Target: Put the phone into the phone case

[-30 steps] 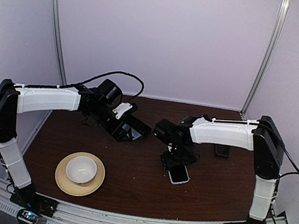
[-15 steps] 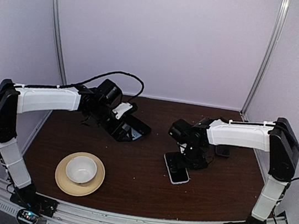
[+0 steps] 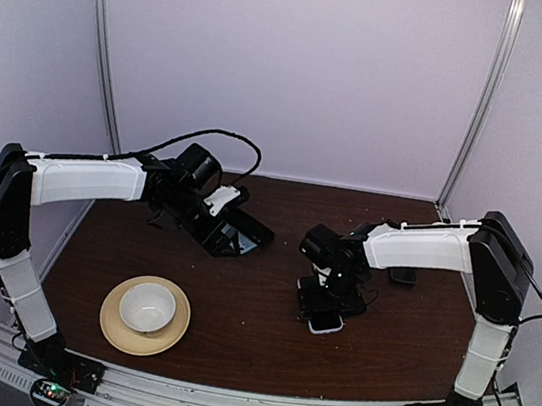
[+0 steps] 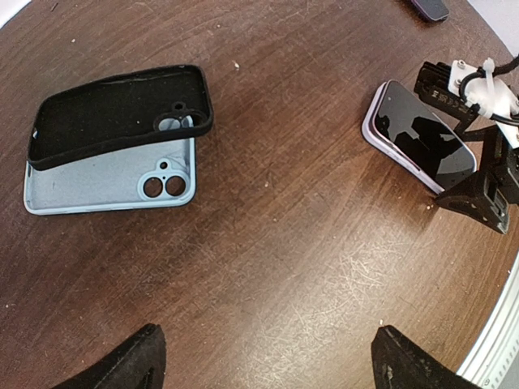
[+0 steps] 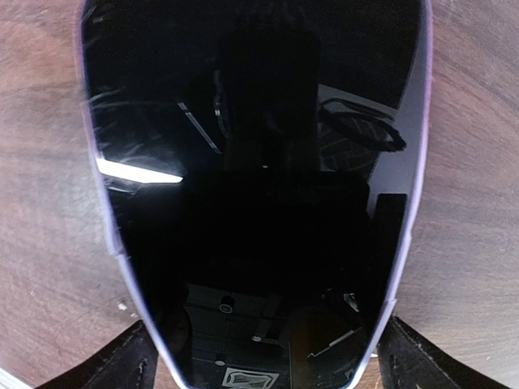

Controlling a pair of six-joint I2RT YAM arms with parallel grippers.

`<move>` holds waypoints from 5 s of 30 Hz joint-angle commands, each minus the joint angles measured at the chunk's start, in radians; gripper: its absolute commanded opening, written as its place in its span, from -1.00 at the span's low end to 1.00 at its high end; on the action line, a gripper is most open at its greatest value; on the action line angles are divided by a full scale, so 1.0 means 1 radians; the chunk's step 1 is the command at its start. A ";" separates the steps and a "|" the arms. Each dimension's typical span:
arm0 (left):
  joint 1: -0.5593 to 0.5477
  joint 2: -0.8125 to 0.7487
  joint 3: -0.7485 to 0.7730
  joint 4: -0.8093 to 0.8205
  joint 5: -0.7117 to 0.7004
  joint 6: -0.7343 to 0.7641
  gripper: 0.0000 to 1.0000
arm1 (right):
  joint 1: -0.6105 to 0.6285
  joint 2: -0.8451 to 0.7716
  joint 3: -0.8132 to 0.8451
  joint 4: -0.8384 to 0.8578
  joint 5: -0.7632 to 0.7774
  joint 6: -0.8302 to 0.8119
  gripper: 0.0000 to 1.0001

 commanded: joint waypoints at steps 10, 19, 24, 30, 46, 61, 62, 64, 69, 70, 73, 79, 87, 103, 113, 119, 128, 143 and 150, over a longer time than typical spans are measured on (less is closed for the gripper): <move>-0.001 0.003 0.014 0.006 0.008 0.012 0.84 | 0.011 0.023 0.019 -0.037 0.076 -0.005 0.17; -0.001 -0.016 0.025 0.025 0.048 -0.009 0.80 | 0.062 -0.116 0.003 0.095 0.169 -0.074 -0.31; -0.001 -0.043 0.074 0.080 0.274 -0.115 0.80 | 0.141 -0.263 -0.017 0.268 0.328 -0.193 -0.38; -0.001 -0.111 -0.008 0.477 0.514 -0.418 0.87 | 0.210 -0.357 -0.033 0.459 0.487 -0.257 -0.43; -0.057 -0.186 -0.070 0.665 0.224 -0.417 0.11 | 0.251 -0.397 -0.030 0.593 0.540 -0.314 -0.47; -0.059 -0.131 -0.047 0.699 0.305 -0.432 -1.00 | 0.263 -0.400 -0.027 0.588 0.524 -0.330 -0.51; -0.059 -0.132 -0.049 0.695 0.309 -0.431 -1.00 | 0.263 -0.400 -0.029 0.588 0.517 -0.329 -0.50; -0.058 -0.136 -0.056 0.682 0.309 -0.423 -1.00 | 0.262 -0.404 -0.035 0.589 0.503 -0.330 -0.46; -0.059 -0.163 -0.062 0.615 0.299 -0.320 -1.00 | 0.258 -0.448 -0.069 0.565 0.386 -0.384 0.59; -0.059 -0.171 -0.059 0.598 0.301 -0.288 -1.00 | 0.255 -0.464 -0.076 0.548 0.374 -0.396 0.73; -0.060 -0.200 -0.052 0.543 0.330 -0.198 -1.00 | 0.229 -0.542 -0.121 0.525 0.251 -0.462 0.99; -0.074 -0.277 -0.073 0.549 0.566 -0.048 -1.00 | 0.064 -0.665 -0.157 0.499 -0.350 -0.532 0.99; -0.131 -0.341 -0.085 0.502 0.666 0.088 -1.00 | 0.000 -0.624 -0.074 0.559 -0.623 -0.514 0.34; -0.142 -0.326 -0.085 0.514 0.659 0.067 -1.00 | -0.002 -0.610 -0.086 0.628 -0.636 -0.457 -1.00; -0.143 -0.313 -0.136 0.589 0.619 -0.007 -0.11 | -0.003 -0.675 -0.085 0.775 -0.629 -0.395 -1.00; -0.154 -0.298 -0.141 0.644 0.623 -0.051 -0.84 | -0.003 -0.680 -0.087 0.797 -0.604 -0.392 -1.00; -0.154 -0.321 -0.165 0.697 0.607 -0.071 -1.00 | -0.011 -0.675 -0.120 0.697 -0.587 -0.390 -0.08; -0.154 -0.316 -0.166 0.736 0.594 -0.098 -1.00 | -0.015 -0.608 -0.224 0.816 -0.710 -0.261 -0.71; -0.153 -0.325 -0.174 0.725 0.583 -0.095 -1.00 | -0.024 -0.640 -0.246 0.865 -0.668 -0.247 -1.00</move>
